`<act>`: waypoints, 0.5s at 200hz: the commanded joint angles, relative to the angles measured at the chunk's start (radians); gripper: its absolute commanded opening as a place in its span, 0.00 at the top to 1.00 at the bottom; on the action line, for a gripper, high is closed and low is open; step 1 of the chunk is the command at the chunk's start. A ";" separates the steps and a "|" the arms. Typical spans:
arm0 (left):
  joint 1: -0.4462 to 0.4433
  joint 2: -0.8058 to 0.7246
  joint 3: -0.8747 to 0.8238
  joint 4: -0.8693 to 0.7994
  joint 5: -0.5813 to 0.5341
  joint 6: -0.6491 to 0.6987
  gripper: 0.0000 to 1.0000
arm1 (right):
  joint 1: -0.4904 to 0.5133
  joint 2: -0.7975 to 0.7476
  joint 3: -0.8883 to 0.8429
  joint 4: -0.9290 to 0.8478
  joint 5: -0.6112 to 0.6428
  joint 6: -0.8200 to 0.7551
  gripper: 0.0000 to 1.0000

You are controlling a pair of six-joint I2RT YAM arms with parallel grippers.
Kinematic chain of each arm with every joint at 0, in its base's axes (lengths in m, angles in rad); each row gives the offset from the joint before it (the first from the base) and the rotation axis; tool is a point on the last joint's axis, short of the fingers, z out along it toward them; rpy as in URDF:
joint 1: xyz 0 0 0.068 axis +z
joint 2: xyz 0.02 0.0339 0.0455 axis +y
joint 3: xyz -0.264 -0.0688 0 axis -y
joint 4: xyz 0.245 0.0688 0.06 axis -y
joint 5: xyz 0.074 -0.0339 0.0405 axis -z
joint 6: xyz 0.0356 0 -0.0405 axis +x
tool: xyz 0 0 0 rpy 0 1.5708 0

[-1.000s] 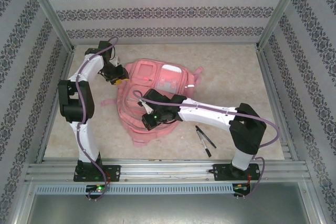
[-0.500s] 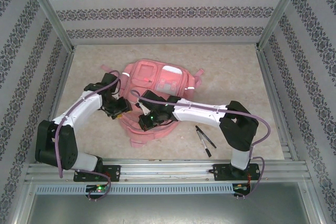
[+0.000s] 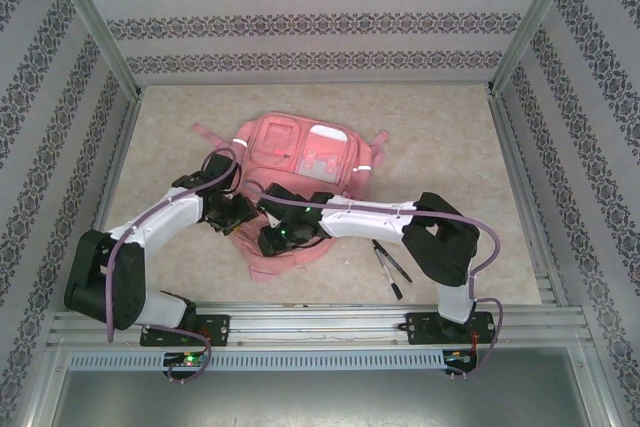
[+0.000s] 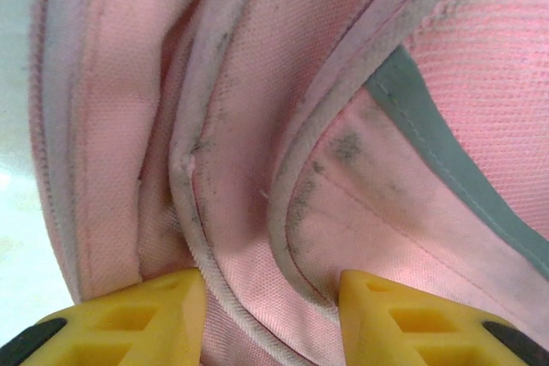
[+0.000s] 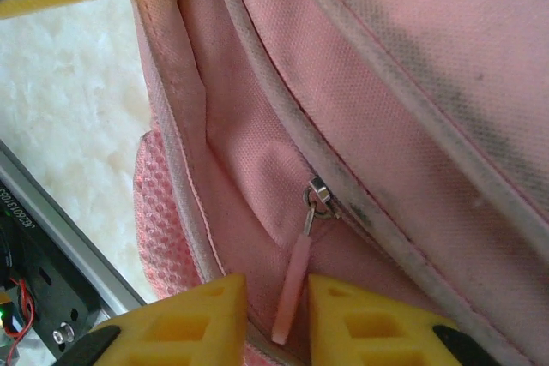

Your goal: Pack books, pencil case, and school supplies into a backpack

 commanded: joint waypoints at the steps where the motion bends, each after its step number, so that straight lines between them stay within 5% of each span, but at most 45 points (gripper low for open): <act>1: -0.015 -0.023 -0.037 0.012 -0.023 -0.028 0.56 | 0.024 0.045 0.026 -0.042 0.027 0.065 0.73; 40: -0.014 -0.003 -0.050 0.040 -0.001 -0.031 0.57 | 0.059 0.118 0.082 -0.126 0.108 0.138 0.72; 64: -0.015 0.009 -0.051 0.037 -0.033 -0.015 0.61 | 0.064 0.113 0.085 -0.135 0.146 0.155 0.98; 100: -0.013 0.101 -0.017 0.001 -0.087 0.064 0.97 | 0.061 0.015 0.044 -0.129 0.170 0.135 1.00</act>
